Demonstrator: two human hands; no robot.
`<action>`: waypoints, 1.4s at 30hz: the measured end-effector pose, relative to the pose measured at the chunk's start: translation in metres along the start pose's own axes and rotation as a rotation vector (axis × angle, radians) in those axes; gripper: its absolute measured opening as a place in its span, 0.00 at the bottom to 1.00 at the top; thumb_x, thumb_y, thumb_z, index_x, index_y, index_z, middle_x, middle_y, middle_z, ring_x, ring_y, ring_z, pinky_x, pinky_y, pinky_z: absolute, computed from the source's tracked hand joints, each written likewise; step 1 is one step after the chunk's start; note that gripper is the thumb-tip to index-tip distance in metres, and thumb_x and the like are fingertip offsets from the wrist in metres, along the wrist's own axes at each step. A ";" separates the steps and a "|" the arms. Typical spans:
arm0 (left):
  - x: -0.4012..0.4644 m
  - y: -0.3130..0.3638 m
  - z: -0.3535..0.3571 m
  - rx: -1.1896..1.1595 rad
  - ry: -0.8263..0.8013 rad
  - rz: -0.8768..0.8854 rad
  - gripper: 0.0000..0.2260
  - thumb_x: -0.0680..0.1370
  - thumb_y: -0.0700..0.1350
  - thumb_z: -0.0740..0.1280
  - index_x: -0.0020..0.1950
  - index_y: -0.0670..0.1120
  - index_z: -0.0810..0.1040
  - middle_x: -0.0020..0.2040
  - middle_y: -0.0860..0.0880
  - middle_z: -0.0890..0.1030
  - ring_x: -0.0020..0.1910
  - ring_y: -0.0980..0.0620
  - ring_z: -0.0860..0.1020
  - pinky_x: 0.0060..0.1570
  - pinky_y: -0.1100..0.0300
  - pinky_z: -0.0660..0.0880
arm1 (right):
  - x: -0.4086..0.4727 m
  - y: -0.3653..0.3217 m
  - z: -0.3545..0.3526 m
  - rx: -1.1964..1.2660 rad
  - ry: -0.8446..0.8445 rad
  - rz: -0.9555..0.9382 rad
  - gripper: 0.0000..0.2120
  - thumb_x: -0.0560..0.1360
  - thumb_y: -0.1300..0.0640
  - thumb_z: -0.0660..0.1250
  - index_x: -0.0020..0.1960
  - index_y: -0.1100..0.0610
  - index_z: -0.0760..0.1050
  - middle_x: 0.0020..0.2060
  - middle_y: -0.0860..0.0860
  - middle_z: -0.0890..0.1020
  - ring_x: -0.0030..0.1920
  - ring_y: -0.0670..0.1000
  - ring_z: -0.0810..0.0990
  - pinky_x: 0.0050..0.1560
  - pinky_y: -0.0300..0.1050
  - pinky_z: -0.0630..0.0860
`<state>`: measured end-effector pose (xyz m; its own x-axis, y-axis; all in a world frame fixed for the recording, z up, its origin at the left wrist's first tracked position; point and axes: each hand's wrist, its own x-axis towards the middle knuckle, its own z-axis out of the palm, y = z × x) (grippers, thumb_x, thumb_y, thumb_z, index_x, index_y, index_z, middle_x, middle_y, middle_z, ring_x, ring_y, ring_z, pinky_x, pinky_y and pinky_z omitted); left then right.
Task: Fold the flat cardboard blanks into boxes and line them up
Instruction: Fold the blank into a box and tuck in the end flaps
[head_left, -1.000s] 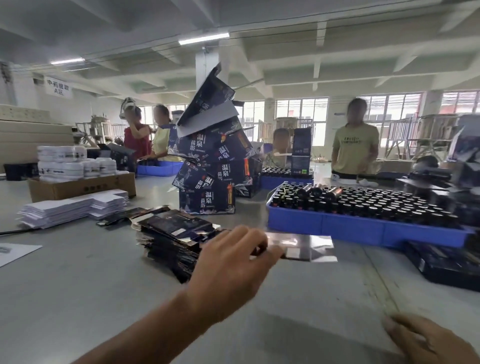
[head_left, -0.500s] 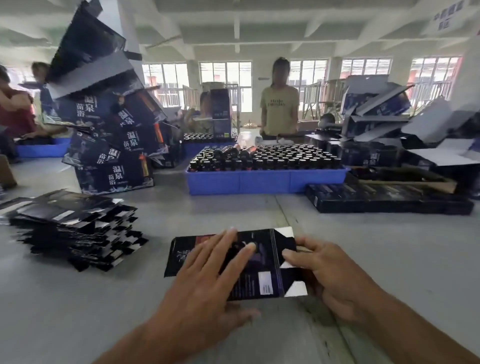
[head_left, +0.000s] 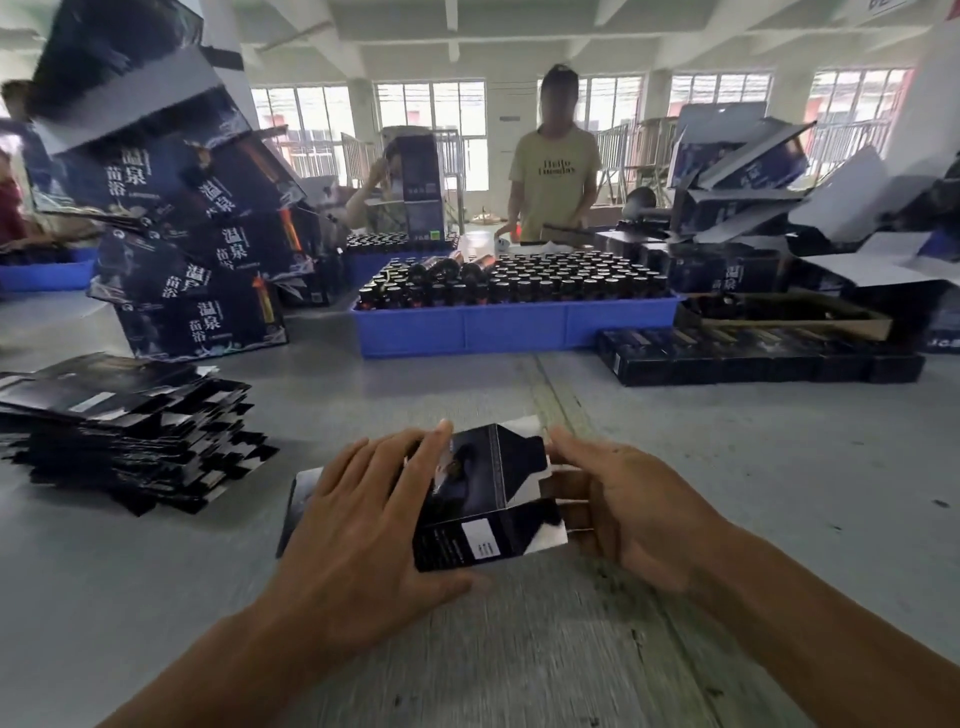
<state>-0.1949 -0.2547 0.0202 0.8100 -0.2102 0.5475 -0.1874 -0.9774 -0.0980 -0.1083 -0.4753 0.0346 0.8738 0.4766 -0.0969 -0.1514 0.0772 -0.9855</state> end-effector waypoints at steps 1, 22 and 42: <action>0.000 -0.001 0.001 0.015 0.041 0.015 0.50 0.68 0.76 0.62 0.77 0.42 0.63 0.67 0.45 0.76 0.65 0.50 0.67 0.71 0.56 0.62 | 0.000 0.000 -0.001 0.012 0.001 0.000 0.19 0.79 0.42 0.63 0.51 0.55 0.86 0.45 0.58 0.87 0.39 0.54 0.86 0.32 0.44 0.80; 0.000 -0.012 0.009 0.136 0.229 0.083 0.37 0.77 0.67 0.59 0.74 0.39 0.67 0.62 0.42 0.74 0.60 0.43 0.73 0.64 0.47 0.66 | -0.011 -0.002 0.010 0.031 -0.283 0.204 0.10 0.80 0.58 0.66 0.57 0.58 0.83 0.54 0.63 0.85 0.47 0.58 0.88 0.32 0.41 0.82; -0.007 0.003 0.004 -0.007 0.028 0.193 0.43 0.71 0.76 0.59 0.77 0.49 0.64 0.77 0.45 0.66 0.75 0.46 0.64 0.72 0.47 0.65 | -0.015 -0.002 0.008 -0.724 0.121 -0.557 0.25 0.73 0.71 0.70 0.50 0.39 0.81 0.47 0.36 0.85 0.49 0.37 0.83 0.52 0.31 0.78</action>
<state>-0.1987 -0.2558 0.0130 0.7428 -0.3925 0.5424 -0.3412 -0.9190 -0.1977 -0.1250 -0.4760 0.0389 0.7824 0.4367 0.4441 0.5961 -0.3185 -0.7370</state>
